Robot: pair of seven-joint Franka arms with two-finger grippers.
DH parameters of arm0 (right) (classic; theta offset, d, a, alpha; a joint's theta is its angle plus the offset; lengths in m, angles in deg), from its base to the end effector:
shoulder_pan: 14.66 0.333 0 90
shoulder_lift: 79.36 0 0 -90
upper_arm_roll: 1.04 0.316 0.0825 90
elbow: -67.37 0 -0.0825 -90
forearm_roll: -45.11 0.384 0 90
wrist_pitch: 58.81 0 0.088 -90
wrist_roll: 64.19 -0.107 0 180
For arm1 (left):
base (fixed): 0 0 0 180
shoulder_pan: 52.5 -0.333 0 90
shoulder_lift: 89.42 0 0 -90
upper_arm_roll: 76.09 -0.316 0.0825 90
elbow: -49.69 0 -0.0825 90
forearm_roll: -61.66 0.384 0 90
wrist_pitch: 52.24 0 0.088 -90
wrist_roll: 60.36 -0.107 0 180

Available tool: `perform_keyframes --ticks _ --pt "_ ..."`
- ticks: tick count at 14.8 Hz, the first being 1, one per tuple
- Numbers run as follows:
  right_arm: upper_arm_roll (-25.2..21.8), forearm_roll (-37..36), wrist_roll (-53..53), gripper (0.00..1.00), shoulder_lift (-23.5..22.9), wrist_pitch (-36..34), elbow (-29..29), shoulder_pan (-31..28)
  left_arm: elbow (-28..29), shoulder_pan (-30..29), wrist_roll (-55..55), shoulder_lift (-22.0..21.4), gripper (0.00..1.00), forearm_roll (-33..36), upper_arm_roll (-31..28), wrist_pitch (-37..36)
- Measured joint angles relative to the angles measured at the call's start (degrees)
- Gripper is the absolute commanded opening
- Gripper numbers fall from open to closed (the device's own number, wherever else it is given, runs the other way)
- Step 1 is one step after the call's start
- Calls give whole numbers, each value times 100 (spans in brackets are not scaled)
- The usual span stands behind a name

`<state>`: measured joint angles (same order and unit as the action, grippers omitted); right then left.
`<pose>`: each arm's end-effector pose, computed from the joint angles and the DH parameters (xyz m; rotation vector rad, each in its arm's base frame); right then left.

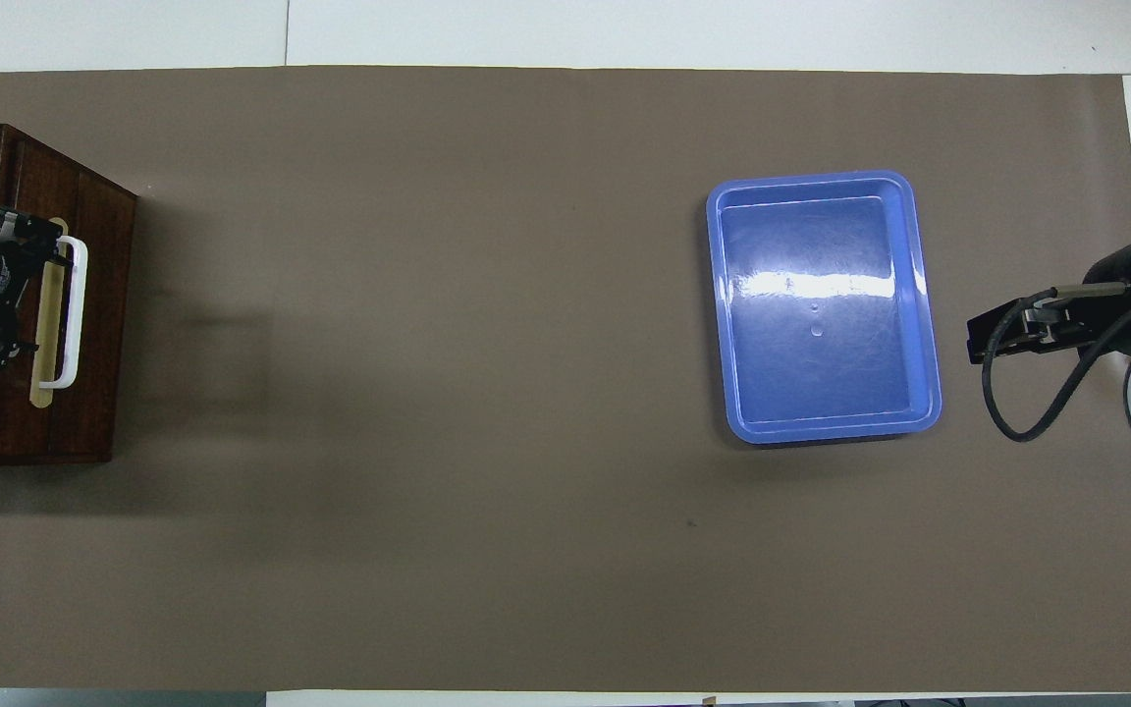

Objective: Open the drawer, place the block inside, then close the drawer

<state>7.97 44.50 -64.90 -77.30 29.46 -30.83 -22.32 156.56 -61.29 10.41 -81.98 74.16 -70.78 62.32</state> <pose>0.5342 0.0127 0.5744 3.1154 0.0173 -0.2145 0.5936 0.0511 0.4476 -2.4583 -1.6931 -0.1614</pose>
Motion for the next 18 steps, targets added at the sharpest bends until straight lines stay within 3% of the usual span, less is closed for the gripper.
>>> perform_keyframes --ticks 6,9,14,18 --pt "4 -53 0 100 0 0 1 0 -55 4 -440 -44 100 4 76 -46" --pt "6 -53 0 100 0 0 2 0 -233 118 -1502 -308 100 -169 185 -520" --pt "17 -53 0 100 0 0 4 0 -679 264 -3564 -848 100 -1128 197 -1782" --pt "19 -53 0 100 8 4 14 0 -792 747 -4728 -739 100 -1208 205 -2295"
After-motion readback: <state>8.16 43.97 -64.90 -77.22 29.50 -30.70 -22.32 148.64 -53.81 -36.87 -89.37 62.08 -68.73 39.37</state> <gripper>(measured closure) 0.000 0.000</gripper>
